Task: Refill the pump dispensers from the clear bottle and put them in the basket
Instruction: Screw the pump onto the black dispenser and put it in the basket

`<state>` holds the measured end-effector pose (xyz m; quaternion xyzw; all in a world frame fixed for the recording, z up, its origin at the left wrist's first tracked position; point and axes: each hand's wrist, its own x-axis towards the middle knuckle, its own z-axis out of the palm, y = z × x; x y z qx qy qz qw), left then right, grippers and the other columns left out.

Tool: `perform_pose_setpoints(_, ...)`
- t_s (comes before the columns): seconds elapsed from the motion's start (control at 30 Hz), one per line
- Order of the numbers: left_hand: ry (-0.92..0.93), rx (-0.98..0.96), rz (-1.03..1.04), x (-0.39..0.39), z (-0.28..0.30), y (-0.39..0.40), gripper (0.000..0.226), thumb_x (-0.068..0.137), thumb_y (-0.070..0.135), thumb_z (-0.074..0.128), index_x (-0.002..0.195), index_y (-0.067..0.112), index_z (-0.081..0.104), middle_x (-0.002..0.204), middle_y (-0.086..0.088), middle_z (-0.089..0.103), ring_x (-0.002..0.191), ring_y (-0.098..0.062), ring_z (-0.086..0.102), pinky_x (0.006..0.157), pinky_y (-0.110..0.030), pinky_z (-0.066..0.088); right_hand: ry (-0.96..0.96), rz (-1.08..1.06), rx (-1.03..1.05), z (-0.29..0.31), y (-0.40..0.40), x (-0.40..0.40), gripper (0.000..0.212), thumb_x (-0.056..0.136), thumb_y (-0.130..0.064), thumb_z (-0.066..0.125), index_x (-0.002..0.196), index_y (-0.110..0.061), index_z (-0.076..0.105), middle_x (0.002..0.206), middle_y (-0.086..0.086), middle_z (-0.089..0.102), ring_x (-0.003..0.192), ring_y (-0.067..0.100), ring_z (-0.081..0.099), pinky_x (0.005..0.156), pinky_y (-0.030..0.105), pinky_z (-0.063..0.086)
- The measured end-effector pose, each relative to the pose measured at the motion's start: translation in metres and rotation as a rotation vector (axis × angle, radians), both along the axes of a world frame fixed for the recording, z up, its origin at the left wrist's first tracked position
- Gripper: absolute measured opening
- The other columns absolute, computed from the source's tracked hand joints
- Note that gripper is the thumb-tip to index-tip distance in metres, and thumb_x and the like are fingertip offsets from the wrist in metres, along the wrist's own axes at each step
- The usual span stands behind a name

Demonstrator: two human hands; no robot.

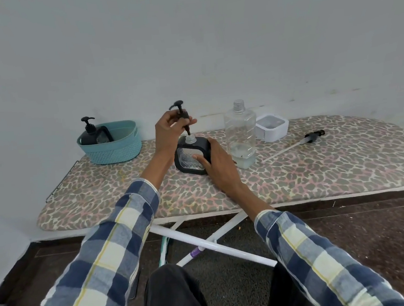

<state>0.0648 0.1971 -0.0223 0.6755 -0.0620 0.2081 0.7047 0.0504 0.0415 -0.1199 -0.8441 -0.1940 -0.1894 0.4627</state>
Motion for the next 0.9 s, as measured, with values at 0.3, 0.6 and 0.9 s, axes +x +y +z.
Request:
perform_pose_setpoints(0.3, 0.040, 0.341, 0.084, -0.011, -0.042, 0.002, 0.022, 0.095, 0.009, 0.077, 0.118, 0.009, 0.078, 0.113, 0.001, 0.081, 0.111, -0.011, 0.075, 0.103, -0.037, 0.061, -0.020, 0.004, -0.013, -0.002, 0.000, 0.001, 0.063, 0.105, -0.061, 0.053, 0.147, -0.014, 0.045, 0.134, 0.006, 0.064, 0.109, 0.022, 0.067, 0.078, 0.028, 0.044)
perform_pose_setpoints(0.6, 0.020, 0.317, 0.055, -0.013, -0.043, 0.001, 0.019, 0.104, 0.026, 0.074, 0.114, 0.011, 0.079, 0.108, -0.005, 0.081, 0.106, -0.020, 0.076, 0.100, -0.039, 0.062, -0.031, 0.009, -0.032, -0.002, 0.001, -0.001, 0.066, 0.107, -0.059, 0.052, 0.153, -0.013, 0.041, 0.142, 0.008, 0.061, 0.118, 0.026, 0.065, 0.087, 0.035, 0.052)
perform_pose_setpoints(0.9, 0.013, 0.367, 0.154, -0.020, -0.042, -0.002, 0.025, 0.101, 0.033, 0.076, 0.109, 0.009, 0.078, 0.101, -0.002, 0.080, 0.098, -0.014, 0.076, 0.092, -0.037, 0.063, -0.035, -0.012, -0.075, 0.001, 0.001, -0.003, 0.071, 0.107, -0.055, 0.054, 0.159, -0.009, 0.037, 0.150, 0.010, 0.057, 0.128, 0.025, 0.061, 0.099, 0.037, 0.051)
